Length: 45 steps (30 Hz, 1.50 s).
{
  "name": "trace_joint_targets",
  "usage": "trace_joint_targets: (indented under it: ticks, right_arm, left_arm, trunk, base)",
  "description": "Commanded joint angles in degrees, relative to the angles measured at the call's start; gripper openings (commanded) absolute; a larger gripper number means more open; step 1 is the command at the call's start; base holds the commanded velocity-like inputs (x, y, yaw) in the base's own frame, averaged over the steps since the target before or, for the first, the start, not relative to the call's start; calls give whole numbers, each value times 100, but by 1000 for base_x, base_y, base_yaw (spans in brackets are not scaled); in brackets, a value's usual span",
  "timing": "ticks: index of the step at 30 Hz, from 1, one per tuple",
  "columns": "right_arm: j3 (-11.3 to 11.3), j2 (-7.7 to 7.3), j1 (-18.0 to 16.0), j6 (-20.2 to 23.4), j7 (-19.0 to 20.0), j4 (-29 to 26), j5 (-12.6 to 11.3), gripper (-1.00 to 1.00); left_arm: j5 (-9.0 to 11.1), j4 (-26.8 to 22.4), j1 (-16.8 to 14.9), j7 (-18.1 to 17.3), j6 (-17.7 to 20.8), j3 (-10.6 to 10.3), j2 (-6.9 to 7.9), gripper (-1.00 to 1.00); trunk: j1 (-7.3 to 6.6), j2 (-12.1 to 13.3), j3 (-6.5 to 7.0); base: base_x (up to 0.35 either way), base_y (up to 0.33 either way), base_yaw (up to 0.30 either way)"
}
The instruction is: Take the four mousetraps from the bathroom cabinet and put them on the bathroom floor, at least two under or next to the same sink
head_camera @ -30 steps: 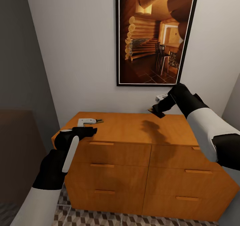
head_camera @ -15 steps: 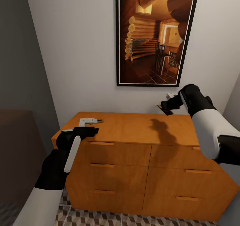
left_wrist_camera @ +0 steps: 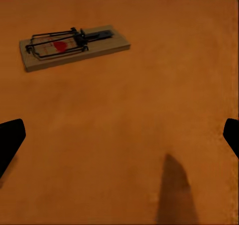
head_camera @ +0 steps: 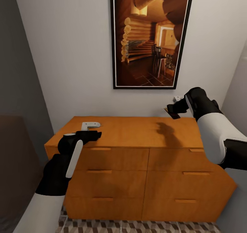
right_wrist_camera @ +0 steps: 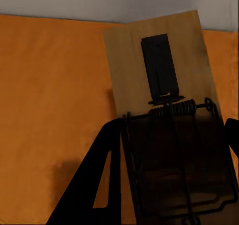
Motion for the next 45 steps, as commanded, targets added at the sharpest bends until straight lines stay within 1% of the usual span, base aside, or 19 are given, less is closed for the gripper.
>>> trace_joint_targets:
  ticks: [1,9,11,15,17,18,20,23,24,25,27,30,32,35,37,38,40,42,45]
  right_arm:
    - [-32,-5,-4,17,50,-5,54,-100]
    - [-36,-38,-4,17,49,-8,55,-100]
    - [-37,-42,-4,17,49,-8,55,-100]
    - [-34,-50,-4,17,49,-10,55,-100]
    - [-35,-57,-4,17,50,-8,55,-100]
    - [-36,-58,-4,17,52,-9,55,-100]
    - [-37,-65,-4,17,52,-10,55,-100]
    - [-34,-69,-4,17,48,-11,55,-100]
    - [-32,-70,-4,17,45,-12,60,-100]
    - [-32,-70,-4,17,44,-13,62,-100]
    - [-25,-73,-4,17,13,-14,68,-100]
    - [-25,-78,-4,17,-107,-13,62,-100]
    - [-31,-79,-4,17,-183,-13,54,-100]
    - [-33,-80,-4,17,-232,-17,49,-100]
    - [-28,-80,-4,17,-244,-16,50,-100]
    - [-26,-80,-6,17,-243,-16,50,-100]
    - [-23,-80,-5,17,-239,-16,64,-100]
    - [-17,-77,-4,17,-243,-20,71,-100]
    - [-13,-73,-4,17,-240,-22,74,-100]
  left_arm:
    - [65,-4,-5,62,20,-10,0,100]
    - [99,3,-47,57,59,-18,-10,100]
    - [116,11,-147,57,155,-14,-7,100]
    - [141,158,-602,56,310,-8,17,100]
    - [145,468,-999,56,351,-4,53,100]
    - [146,575,-1109,56,351,-3,63,100]
    - [148,1111,-1545,56,351,-2,100,100]
    - [146,1743,-1961,56,351,4,151,100]
    - [147,2036,-2160,56,351,9,197,100]
    - [148,2168,-2252,56,351,11,226,100]
    - [156,2583,-2582,50,351,14,372,100]
    - [164,2859,-2827,34,351,16,509,100]
    - [167,3032,-3014,8,351,17,671,100]
    - [185,3117,-3137,-87,351,17,837,100]
    - [200,3159,-3192,-394,351,12,1013,100]
    - [201,3164,-3200,-503,351,11,1065,100]
    - [197,3173,-3218,-988,351,4,1281,100]
    - [186,3171,-3224,-1306,351,-2,1407,100]
    - [165,3179,-3228,-1572,351,-10,1509,100]
  trunk:
    - [-1,-3,-4]
    - [-1,-3,16]
    - [-1,-3,20]
    - [-1,-3,24]
    - [-1,-3,25]
    - [-1,-3,25]
    - [-1,-3,25]
    - [-1,-3,25]
    - [-1,-3,25]
    - [-1,-3,25]
    - [-1,-3,25]
    - [-1,-3,25]
    - [-1,-3,25]
    - [-1,-3,25]
    - [-1,-3,25]
    - [-1,-3,25]
    - [-1,-3,25]
    - [-1,-3,25]
    - [-1,-3,25]
  base:
    - [0,0,-275]
    - [0,0,-279]
    - [0,0,-236]
    - [0,0,-95]
    - [0,0,-30]
    - [0,0,-19]
    - [0,0,-10]
    - [0,0,-4]
    - [0,0,-2]
    - [0,0,-2]
    - [0,0,-1]
    - [0,0,0]
    - [0,0,0]
    - [0,0,0]
    - [0,0,0]
    - [0,0,0]
    - [0,0,0]
    - [0,0,0]
    - [0,0,0]
